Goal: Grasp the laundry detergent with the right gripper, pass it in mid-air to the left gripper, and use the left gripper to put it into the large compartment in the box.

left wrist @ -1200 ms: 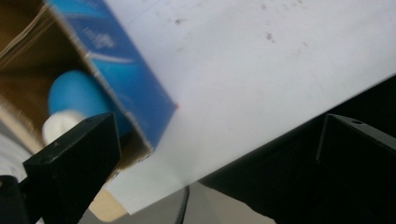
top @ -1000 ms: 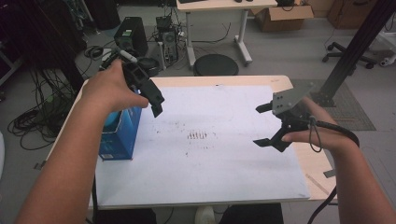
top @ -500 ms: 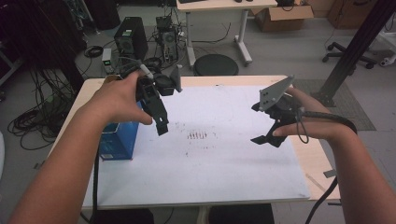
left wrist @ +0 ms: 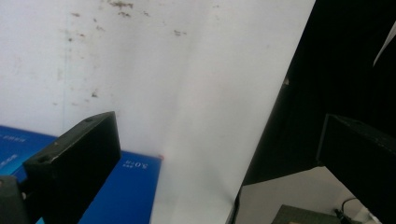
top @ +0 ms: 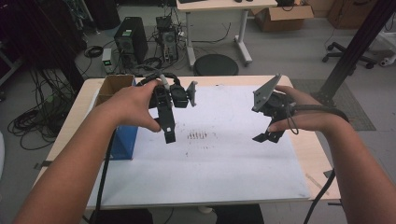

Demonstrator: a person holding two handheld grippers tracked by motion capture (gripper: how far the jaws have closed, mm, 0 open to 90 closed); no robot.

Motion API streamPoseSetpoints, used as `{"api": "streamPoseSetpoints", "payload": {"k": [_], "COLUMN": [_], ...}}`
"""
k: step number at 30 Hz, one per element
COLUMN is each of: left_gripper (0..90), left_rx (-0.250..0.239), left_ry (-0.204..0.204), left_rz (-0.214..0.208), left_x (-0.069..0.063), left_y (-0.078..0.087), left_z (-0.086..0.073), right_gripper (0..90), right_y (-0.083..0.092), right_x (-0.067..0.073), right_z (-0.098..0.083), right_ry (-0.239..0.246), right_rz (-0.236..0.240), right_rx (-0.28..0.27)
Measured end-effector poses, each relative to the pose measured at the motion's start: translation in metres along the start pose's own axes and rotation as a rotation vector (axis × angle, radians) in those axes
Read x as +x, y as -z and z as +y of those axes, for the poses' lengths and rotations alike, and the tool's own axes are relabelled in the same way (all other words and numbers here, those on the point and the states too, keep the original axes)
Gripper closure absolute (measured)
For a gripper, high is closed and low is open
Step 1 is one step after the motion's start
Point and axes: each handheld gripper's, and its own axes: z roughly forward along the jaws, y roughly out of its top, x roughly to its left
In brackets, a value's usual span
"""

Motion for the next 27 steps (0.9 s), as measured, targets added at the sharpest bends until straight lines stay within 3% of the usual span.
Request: {"api": "streamPoseSetpoints", "payload": {"k": [8,14,27], "left_gripper": [0.2,0.2,0.2], "left_rx": [0.024,0.022,0.014], "left_ry": [-0.055,-0.078,-0.065], "left_rz": [-0.003,0.009,0.014], "left_x": [-0.003,-0.005,-0.001], "left_y": [-0.026,-0.027,-0.024], "left_z": [0.017,0.017,0.009], "right_gripper": [3.1,3.1,3.1], "right_y": [-0.01,-0.012,-0.014], "right_x": [0.0,0.002,0.002], "right_z": [-0.005,-0.003,0.002], "right_ry": [-0.009,-0.007,0.007], "right_rz": [0.011,0.019,0.027], "right_rx": [0.041,0.047,0.055]}}
